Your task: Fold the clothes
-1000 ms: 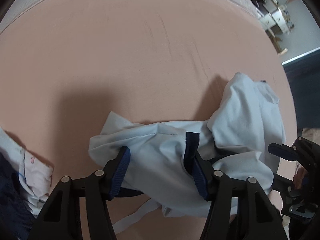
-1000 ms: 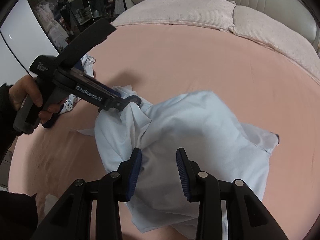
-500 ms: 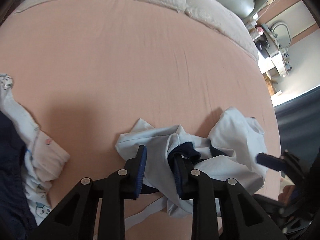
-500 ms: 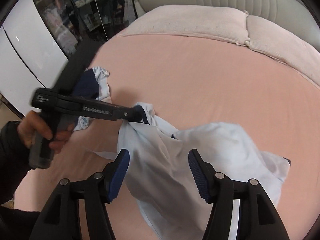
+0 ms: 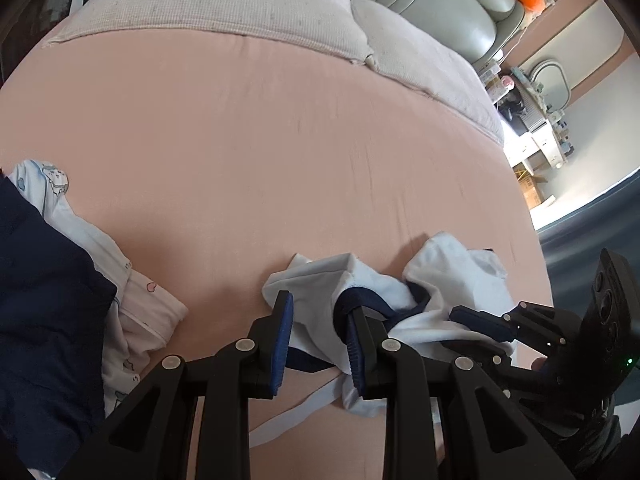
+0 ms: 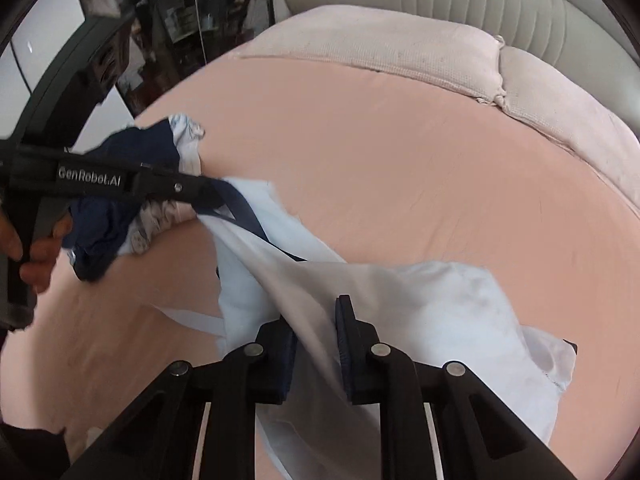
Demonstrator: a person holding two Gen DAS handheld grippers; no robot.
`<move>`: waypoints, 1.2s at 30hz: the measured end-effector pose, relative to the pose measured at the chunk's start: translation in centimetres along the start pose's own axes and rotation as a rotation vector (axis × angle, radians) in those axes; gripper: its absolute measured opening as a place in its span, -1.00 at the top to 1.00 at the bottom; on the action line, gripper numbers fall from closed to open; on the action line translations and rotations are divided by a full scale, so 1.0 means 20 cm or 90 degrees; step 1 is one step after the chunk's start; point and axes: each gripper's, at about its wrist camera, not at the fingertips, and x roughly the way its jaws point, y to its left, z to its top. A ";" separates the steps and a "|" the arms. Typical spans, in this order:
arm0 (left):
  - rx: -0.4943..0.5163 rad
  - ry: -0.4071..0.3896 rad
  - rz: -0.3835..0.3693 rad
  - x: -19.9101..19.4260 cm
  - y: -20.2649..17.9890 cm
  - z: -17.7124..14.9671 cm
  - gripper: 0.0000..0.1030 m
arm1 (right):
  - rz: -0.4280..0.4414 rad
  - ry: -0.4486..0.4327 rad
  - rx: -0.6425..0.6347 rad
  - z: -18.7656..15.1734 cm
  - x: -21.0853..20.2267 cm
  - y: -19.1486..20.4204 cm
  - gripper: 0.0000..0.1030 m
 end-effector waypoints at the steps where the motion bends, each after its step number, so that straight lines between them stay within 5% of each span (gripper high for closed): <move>1: 0.004 -0.003 -0.004 -0.01 -0.02 0.01 0.56 | -0.003 -0.007 0.004 0.01 -0.02 -0.01 0.77; 7: 0.030 -0.008 -0.020 -0.05 -0.14 0.03 0.56 | -0.004 -0.039 -0.006 -0.03 -0.21 0.00 0.85; 13: 0.030 0.016 -0.013 -0.03 -0.12 -0.03 0.56 | -0.025 0.046 0.001 -0.20 -0.15 -0.08 0.86; 20: 0.047 0.060 -0.004 0.00 -0.12 -0.12 0.56 | 0.036 0.038 0.075 -0.15 -0.18 -0.15 0.80; 22: 0.062 0.076 -0.003 0.03 -0.14 -0.15 0.56 | 0.021 0.023 0.083 -0.10 -0.20 -0.15 0.55; 25: 0.069 0.089 -0.006 0.06 -0.17 -0.18 0.56 | 0.019 -0.002 0.129 -0.01 -0.22 -0.15 -0.42; 26: 0.069 0.092 -0.005 0.07 -0.18 -0.18 0.56 | 0.021 -0.002 0.151 0.03 -0.21 -0.15 -0.50; 30: 0.062 0.087 -0.002 0.05 -0.20 -0.20 0.56 | 0.006 0.023 0.185 0.18 -0.07 -0.12 -0.50; 36: 0.032 0.074 0.007 0.00 -0.18 -0.24 0.56 | -0.077 0.161 0.131 0.24 0.20 -0.04 -0.49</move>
